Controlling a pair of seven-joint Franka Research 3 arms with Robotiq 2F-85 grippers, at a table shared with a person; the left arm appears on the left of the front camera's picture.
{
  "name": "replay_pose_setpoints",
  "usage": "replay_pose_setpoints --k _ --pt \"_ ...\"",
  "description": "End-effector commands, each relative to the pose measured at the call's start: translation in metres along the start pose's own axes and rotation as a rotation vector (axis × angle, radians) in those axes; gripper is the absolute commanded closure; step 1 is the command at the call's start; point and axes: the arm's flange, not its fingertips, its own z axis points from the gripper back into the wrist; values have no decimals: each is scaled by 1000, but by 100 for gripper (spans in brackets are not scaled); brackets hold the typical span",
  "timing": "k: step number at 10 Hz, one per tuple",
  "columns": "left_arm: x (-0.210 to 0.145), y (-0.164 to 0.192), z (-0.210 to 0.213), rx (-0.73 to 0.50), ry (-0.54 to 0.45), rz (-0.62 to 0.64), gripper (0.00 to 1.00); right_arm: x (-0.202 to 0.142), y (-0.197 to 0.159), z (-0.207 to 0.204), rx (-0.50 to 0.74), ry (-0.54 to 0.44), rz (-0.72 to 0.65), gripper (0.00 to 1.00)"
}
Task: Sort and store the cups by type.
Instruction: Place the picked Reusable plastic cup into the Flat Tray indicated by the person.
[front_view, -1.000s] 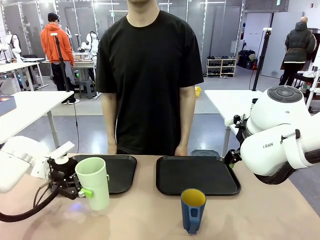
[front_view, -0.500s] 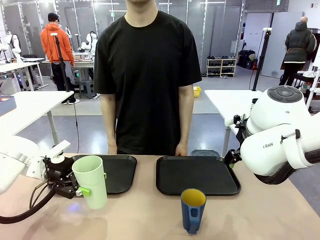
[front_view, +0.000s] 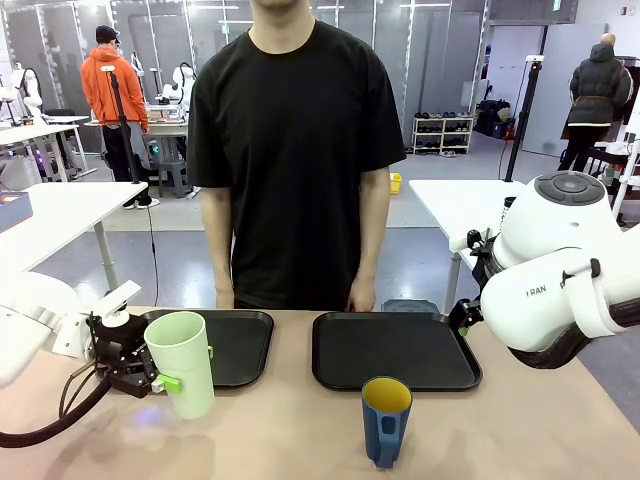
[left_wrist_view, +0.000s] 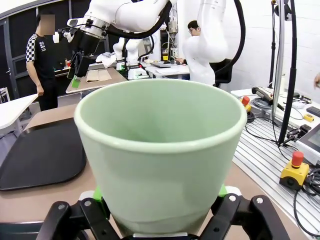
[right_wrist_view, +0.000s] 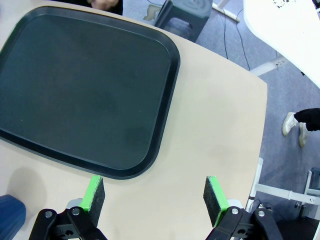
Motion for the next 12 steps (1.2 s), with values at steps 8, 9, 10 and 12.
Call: replay_pose_setpoints --k 8,9,10,12 --pt "0 3 1 -4 1 -12 52 1 0 0 1 -1 0 0" --pt "0 3 1 -4 1 -12 52 1 0 0 1 -1 0 0" --pt "0 3 1 -4 1 -12 52 1 0 0 1 -1 0 0" --pt "0 3 1 -4 1 -12 52 1 0 0 1 -1 0 0"
